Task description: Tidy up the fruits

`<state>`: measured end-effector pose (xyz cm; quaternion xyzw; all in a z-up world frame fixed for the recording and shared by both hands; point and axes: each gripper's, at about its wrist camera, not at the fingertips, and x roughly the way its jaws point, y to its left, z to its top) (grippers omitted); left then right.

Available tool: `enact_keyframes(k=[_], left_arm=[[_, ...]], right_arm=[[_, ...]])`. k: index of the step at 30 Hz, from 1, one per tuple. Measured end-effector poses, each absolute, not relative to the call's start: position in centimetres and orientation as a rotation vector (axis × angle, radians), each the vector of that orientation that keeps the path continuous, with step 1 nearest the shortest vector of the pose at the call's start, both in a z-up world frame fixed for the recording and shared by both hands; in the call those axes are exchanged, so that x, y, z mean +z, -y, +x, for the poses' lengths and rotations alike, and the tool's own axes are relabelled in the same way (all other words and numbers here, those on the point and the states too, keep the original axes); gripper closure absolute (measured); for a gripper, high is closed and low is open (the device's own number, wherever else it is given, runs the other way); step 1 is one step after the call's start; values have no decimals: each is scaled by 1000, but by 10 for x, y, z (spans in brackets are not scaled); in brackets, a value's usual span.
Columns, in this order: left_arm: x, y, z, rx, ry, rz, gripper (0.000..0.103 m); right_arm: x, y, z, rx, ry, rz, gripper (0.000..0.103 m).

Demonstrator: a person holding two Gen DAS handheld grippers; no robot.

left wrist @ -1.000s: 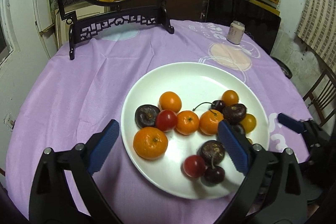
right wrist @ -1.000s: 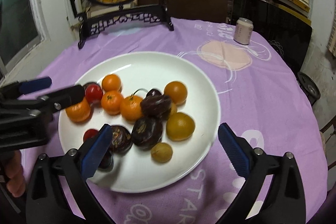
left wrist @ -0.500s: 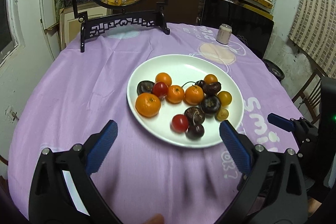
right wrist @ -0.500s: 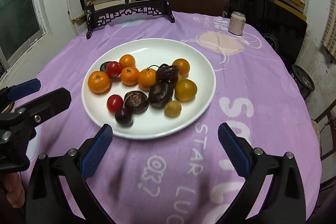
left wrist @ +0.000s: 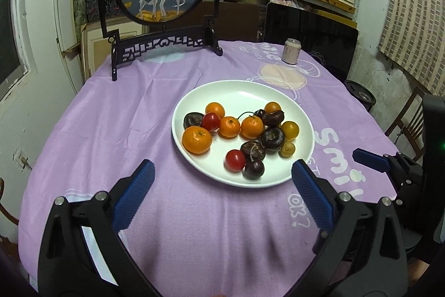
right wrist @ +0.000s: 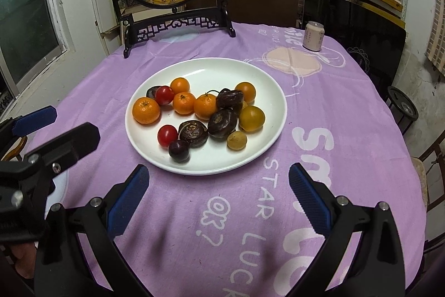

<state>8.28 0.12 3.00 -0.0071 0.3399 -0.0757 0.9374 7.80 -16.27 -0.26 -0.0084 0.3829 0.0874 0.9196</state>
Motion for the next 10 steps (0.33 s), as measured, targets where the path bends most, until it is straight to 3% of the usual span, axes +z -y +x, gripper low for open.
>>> enact_keyframes(k=[10], left_arm=[[28, -2, 84, -154, -731, -27, 2]], right_arm=[[0, 161, 74, 181, -781, -11, 2]])
